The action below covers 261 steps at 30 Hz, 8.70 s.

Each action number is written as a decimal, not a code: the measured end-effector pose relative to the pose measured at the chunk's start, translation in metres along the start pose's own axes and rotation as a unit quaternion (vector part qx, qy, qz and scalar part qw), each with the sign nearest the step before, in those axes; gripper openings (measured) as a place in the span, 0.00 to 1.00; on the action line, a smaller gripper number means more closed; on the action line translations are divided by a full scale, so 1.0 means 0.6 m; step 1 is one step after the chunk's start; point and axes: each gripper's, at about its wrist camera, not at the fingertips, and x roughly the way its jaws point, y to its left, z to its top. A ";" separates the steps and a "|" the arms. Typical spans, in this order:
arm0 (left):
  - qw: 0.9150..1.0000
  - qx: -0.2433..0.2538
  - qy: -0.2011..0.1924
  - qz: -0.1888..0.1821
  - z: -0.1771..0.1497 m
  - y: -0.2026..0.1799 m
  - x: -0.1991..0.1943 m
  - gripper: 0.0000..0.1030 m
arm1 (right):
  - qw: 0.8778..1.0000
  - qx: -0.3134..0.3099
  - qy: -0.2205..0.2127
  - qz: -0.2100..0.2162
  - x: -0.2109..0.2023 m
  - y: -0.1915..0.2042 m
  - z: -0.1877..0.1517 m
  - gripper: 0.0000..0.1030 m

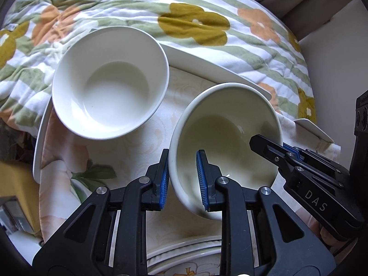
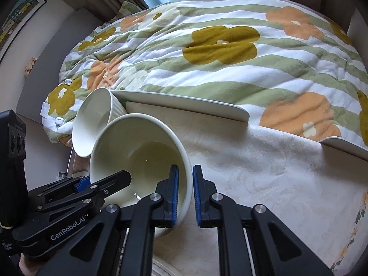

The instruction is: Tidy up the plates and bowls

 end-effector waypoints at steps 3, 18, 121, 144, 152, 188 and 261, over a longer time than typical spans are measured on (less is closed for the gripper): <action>1.000 0.007 -0.004 -0.005 -0.001 -0.009 -0.012 0.19 | 1.000 0.005 -0.009 -0.001 -0.016 -0.003 -0.001 0.11; 0.994 0.089 -0.031 -0.052 -0.084 -0.191 -0.125 0.19 | 0.993 0.066 -0.102 -0.011 -0.227 -0.086 -0.101 0.11; 0.971 0.024 -0.232 0.044 -0.286 -0.221 -0.288 0.21 | 0.972 -0.106 -0.197 0.076 -0.397 -0.087 -0.227 0.91; 0.955 -0.223 -0.193 0.029 -0.065 0.168 -0.143 0.97 | 0.986 -0.147 -0.057 0.058 -0.043 0.114 0.045 0.91; 0.965 -0.207 -0.159 0.026 -0.012 0.178 -0.043 0.36 | 0.989 -0.100 0.002 0.112 0.085 0.108 0.083 0.55; 0.969 -0.042 -0.245 0.007 -0.160 -0.116 -0.236 0.21 | 0.981 -0.069 -0.143 0.110 -0.243 0.002 -0.108 0.22; 0.975 0.219 -0.016 0.012 -0.385 -0.511 -0.022 0.46 | 0.988 0.114 -0.098 -0.035 -0.333 -0.349 -0.447 0.21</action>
